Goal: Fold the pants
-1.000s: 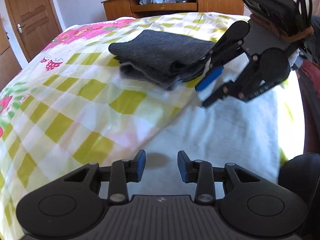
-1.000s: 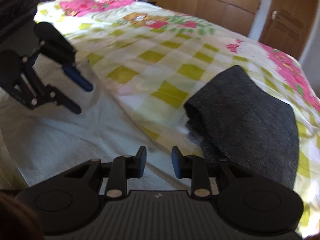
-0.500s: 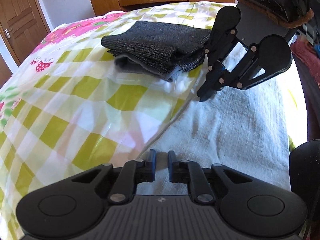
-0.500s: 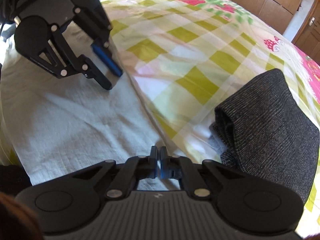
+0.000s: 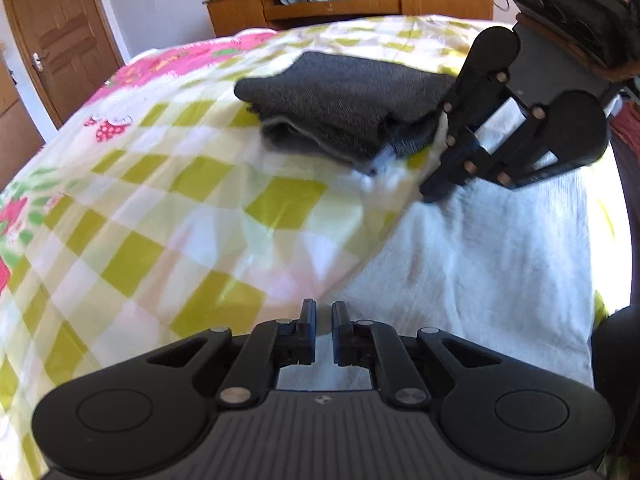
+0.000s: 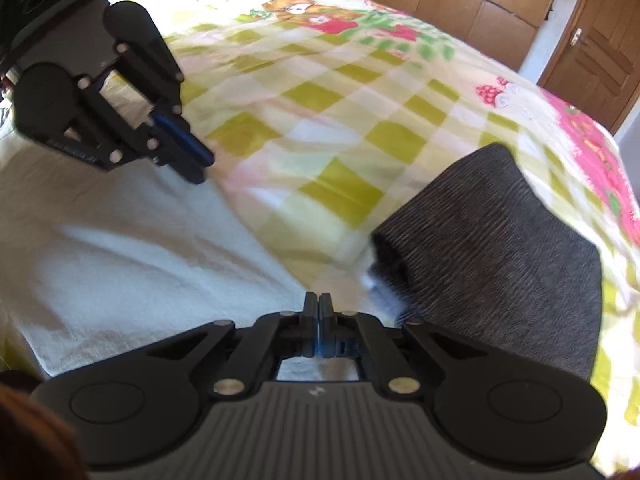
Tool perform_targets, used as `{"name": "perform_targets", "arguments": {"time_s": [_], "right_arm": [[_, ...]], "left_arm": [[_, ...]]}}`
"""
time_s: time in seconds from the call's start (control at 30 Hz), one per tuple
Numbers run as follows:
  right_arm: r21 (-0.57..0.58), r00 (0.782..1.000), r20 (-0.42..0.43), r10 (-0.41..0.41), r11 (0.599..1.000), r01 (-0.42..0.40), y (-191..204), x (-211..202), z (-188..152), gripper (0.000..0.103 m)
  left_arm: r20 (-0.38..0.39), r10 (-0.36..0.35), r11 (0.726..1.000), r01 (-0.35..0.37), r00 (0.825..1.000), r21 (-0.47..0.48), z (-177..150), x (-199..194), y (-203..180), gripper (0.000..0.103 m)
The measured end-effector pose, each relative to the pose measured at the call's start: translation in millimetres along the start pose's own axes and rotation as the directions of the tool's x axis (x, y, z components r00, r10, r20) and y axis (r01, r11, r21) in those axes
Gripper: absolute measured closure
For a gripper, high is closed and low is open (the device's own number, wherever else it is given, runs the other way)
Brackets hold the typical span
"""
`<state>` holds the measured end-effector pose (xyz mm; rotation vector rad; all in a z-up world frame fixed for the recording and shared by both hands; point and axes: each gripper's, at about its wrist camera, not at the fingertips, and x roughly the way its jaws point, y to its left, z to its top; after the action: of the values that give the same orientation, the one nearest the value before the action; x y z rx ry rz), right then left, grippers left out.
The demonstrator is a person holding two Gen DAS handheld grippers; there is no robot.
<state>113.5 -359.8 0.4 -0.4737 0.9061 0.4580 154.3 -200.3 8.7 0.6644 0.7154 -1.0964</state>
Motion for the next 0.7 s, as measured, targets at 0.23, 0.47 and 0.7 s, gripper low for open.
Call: {"name": "perform_targets", "arguments": {"time_s": [0.23,0.47,0.7], "right_arm": [[0.012,0.998,0.043,0.05,0.999,-0.051,-2.3,0.0,9.2,0.076],[-0.041,0.993,-0.035,0.116,0.992,-0.117,4.1,28.9,21.9,0.08],[-0.004,0.999,-0.001,0.045,0.999,-0.045,3.2,18.3,27.3,0.103]], "left_arm": [[-0.011,0.014,1.0,-0.014,1.0,0.007,-5.7,-5.8,2.5,0.077],[-0.081,0.001,0.997,0.006,0.997,0.083,-8.6,6.1,-0.8,0.072],[-0.029,0.081,0.993,-0.078,0.996,0.09,-9.7,-4.2,2.3,0.078]]}}
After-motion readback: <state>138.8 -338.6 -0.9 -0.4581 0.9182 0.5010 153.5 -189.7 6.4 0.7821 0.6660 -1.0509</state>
